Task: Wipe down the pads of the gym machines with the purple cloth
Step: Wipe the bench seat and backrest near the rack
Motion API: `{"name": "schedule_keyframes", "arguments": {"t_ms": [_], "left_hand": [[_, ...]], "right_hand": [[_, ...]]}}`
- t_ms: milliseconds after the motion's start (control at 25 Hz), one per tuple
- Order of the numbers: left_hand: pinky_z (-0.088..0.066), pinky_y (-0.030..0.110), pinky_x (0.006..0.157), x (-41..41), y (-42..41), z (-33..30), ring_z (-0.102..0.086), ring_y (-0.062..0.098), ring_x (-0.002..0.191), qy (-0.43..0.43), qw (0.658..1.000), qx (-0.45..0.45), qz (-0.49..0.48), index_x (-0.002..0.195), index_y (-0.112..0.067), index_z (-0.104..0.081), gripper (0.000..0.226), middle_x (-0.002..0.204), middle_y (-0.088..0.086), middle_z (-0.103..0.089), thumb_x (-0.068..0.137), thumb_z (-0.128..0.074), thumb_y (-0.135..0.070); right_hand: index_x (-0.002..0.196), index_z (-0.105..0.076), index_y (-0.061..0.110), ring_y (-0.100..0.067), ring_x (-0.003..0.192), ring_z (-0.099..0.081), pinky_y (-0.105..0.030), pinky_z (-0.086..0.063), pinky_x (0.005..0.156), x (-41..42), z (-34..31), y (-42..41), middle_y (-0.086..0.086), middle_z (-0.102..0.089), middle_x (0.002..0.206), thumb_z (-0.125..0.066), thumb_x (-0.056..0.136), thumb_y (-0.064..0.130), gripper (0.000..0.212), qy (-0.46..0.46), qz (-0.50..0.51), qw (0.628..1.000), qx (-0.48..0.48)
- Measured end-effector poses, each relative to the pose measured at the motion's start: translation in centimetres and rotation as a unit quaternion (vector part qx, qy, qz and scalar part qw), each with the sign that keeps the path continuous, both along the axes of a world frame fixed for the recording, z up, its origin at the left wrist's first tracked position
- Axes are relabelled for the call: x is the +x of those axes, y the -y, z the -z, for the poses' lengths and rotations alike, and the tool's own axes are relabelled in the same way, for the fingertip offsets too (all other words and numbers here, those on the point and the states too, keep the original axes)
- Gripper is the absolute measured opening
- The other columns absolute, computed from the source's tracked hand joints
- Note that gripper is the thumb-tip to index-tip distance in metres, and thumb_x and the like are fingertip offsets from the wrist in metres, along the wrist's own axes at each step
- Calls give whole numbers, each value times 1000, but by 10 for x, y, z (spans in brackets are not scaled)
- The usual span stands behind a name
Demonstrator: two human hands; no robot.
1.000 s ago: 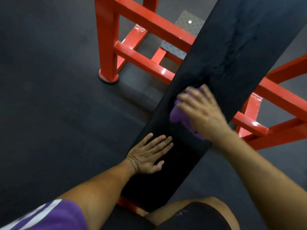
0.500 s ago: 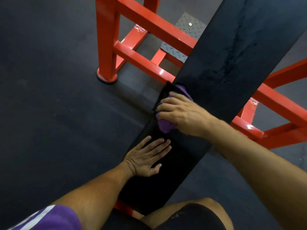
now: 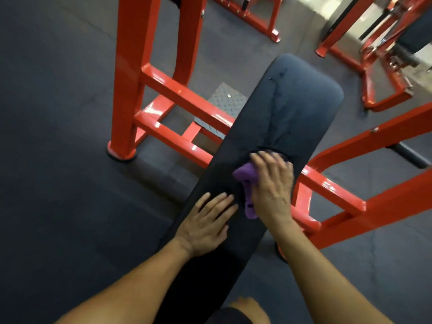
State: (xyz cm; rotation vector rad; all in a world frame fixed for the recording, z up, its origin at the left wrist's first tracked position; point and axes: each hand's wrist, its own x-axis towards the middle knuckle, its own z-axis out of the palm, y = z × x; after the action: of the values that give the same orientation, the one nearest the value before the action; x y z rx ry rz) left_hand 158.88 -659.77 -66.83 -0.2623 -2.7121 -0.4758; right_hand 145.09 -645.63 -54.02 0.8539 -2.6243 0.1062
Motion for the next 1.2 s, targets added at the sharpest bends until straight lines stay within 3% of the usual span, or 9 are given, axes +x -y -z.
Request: {"name": "schedule_keyframes", "arguments": {"t_ms": [80,240,440,600,680,800,960,1080,1200], "left_hand": [[-19,52,127,-28,-4,1,-30,24,155,-2,1000,-19,-12,156,-20,-45,73,167,6,-33,88,-60,-43],[-23,53,125,-25,-6,22,-33,24,154,-29,999,-22,6,158,-22,-42,75,166,6,-34,88,-56,-45],[-22,50,126,-29,-3,29,-54,32,136,-7,1000,-10,20,136,-20,-62,56,145,6,-58,85,-59,-42],[-25,52,124,-28,-3,23,-39,23,150,-28,1000,-5,14,154,-23,-48,70,162,4,-41,87,-57,-42],[-26,51,124,-30,-2,21,-29,18,155,-29,1000,-10,-3,158,-22,-41,75,168,3,-31,88,-56,-42],[-27,51,123,-23,-4,23,-27,18,156,-32,999,-3,2,159,-21,-40,75,169,4,-29,88,-57,-41],[-26,51,124,-32,0,13,-27,18,156,-16,1000,-8,5,159,-22,-41,75,169,4,-29,89,-59,-41],[-19,50,126,-11,4,8,-19,20,158,48,999,-8,7,161,-18,-35,74,171,5,-21,95,-59,-42],[-12,46,128,44,-8,32,-7,21,160,74,997,-23,-3,164,-17,-25,81,174,5,-10,96,-57,-48]], "right_hand": [[143,-49,13,-36,142,-35,-64,-30,113,-16,11,-3,-7,-39,149,-75,78,6,70,6,71,993,-90],[135,-55,15,-37,136,-41,-66,-26,114,-54,15,62,-10,-48,139,-69,83,22,54,-15,51,994,-96],[131,-60,17,-32,132,-46,-53,-26,119,-16,34,109,-5,-56,135,-66,83,20,49,74,-192,972,116],[130,-63,17,-34,123,-51,-51,-25,114,-46,-4,48,-7,-59,132,-53,78,26,54,25,-267,948,173],[123,-66,16,-37,114,-53,-53,-33,107,-94,-28,36,-10,-62,124,-65,78,20,46,-13,-238,959,154],[122,-65,16,-37,121,-50,-55,-31,112,-114,-23,57,-9,-61,125,-71,81,16,42,-47,-108,989,83],[130,-61,16,-32,134,-43,-50,-19,122,-71,2,69,-5,-55,135,-70,78,14,52,60,-169,978,105],[130,-63,16,-30,129,-45,-48,-30,116,-67,-27,49,-6,-58,134,-71,76,9,55,125,-247,948,156],[124,-67,15,-35,113,-54,-49,-44,101,-80,-56,68,-9,-63,125,-63,81,23,43,140,-306,927,165]]}}
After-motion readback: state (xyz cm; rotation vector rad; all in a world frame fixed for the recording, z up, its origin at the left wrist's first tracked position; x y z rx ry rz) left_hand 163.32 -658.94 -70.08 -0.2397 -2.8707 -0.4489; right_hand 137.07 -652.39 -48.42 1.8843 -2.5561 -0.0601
